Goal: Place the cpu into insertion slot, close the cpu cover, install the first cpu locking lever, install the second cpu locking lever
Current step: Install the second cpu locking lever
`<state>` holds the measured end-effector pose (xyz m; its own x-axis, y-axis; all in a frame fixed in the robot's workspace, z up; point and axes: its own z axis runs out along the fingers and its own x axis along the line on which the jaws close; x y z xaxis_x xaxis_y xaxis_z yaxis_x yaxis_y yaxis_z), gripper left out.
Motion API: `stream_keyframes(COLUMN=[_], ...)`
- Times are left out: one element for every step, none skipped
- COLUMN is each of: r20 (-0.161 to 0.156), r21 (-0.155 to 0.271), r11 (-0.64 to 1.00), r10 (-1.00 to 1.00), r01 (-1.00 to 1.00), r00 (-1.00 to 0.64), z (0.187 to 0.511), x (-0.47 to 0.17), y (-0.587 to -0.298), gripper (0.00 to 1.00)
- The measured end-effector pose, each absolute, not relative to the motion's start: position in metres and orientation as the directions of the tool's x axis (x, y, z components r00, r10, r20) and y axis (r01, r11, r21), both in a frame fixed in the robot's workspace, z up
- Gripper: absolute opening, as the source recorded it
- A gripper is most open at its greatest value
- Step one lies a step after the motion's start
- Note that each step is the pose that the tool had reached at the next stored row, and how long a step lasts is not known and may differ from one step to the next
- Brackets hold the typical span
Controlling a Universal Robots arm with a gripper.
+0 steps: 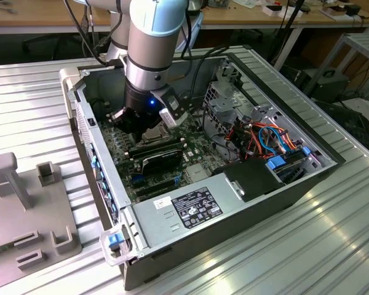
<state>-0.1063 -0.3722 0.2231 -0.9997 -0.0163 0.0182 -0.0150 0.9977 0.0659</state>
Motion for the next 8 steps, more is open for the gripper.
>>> stream_keyframes(r20=[0.018,0.018,0.018,0.018,0.018,0.018,0.018,0.018], r21=[0.066,0.066,0.066,0.066,0.066,0.066,0.066,0.066], r11=[0.998,0.998,0.998,0.998,0.998,0.998,0.998,0.998], r10=[-0.016,-0.016,-0.016,-0.016,-0.016,-0.016,-0.016,-0.016], r01=[-0.015,-0.015,-0.015,-0.015,-0.015,-0.015,-0.015,-0.015], r00=[-1.000,-1.000,-1.000,-1.000,-1.000,-1.000,-1.000,-1.000], z=[0.2242,0.2255,0.2261,0.2262,0.2265,0.2268,0.2269,0.2269], x=[-0.1063,-0.1063,-0.1063,-0.1063,-0.1064,-0.1063,-0.1063,-0.1063], y=[-0.3721,-0.3721,-0.3721,-0.3720,-0.3720,-0.3719,-0.3719,-0.3719], gripper=[0.11,0.11,0.11,0.11,0.11,0.11,0.11,0.11])
